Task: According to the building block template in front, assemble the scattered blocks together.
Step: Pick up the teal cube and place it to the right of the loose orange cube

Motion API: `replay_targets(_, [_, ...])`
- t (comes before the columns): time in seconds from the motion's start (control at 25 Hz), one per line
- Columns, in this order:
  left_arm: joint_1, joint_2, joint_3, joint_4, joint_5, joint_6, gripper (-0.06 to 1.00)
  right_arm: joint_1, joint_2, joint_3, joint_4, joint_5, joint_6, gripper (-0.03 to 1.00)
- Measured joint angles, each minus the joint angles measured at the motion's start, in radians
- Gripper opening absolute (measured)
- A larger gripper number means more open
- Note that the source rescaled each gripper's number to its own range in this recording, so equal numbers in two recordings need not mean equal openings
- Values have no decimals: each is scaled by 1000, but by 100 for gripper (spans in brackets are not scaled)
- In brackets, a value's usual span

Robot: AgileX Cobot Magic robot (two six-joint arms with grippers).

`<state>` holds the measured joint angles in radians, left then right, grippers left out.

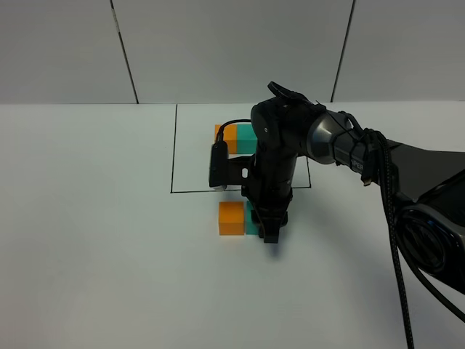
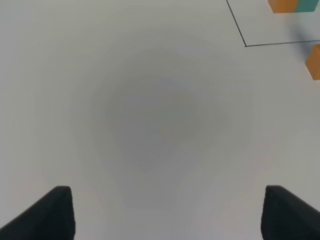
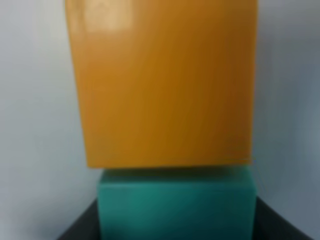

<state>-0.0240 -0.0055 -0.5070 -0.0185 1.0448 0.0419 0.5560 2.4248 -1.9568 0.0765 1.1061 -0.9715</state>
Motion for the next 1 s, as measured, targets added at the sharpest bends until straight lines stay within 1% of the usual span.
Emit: replay_targets(1.0, [0,0,0,0,0,0,70,0,1,0,9,-3,0,24])
